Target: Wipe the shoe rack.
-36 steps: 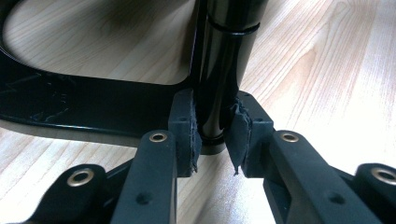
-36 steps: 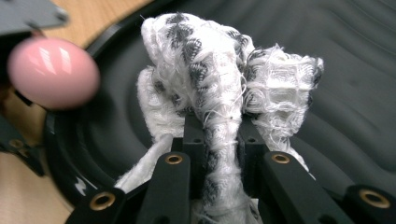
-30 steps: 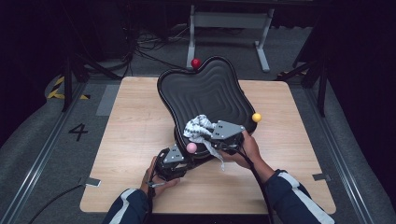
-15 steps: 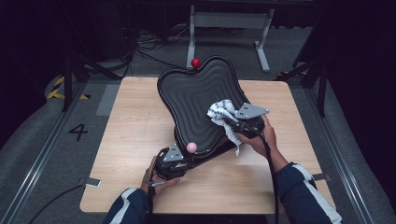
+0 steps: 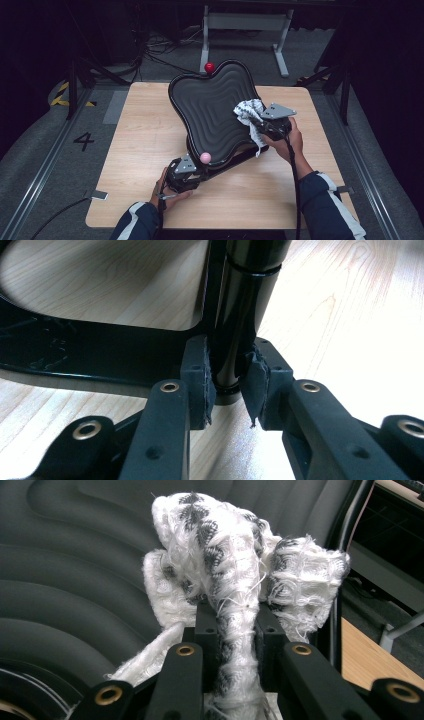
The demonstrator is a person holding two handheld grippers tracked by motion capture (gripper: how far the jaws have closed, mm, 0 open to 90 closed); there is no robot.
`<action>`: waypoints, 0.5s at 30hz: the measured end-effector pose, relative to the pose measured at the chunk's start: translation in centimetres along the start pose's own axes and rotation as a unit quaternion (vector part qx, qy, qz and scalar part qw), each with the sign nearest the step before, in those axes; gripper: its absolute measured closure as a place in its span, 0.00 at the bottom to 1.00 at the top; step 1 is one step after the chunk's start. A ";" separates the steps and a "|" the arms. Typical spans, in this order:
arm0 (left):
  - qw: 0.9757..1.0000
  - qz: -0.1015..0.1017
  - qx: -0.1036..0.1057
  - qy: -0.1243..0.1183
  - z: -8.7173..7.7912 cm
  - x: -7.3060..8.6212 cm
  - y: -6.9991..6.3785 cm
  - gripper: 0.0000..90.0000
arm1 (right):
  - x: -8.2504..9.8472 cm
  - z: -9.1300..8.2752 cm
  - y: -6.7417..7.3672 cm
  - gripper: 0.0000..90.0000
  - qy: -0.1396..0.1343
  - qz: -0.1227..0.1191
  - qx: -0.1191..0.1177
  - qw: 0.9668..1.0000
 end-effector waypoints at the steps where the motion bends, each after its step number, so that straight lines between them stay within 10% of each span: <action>1: 1.000 0.000 0.001 0.000 0.0 0.0 0.0 0.80 | 0.0 0.0 -0.2 0.86 0.001 0.001 0.005 1.000; 15: 1.000 -0.001 0.007 0.002 -0.1 0.0 0.1 0.81 | -0.9 0.6 -0.5 0.86 0.007 0.010 0.001 1.000</action>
Point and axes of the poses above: each handheld gripper's, and its own axes: z roughly forward along the jaws, x roughly out of its underside, y roughly to its left, the point moved 1 cm from there along z, roughly forward along the jaws, and after that the axes turned 3 degrees about z, right-handed, at the moved point
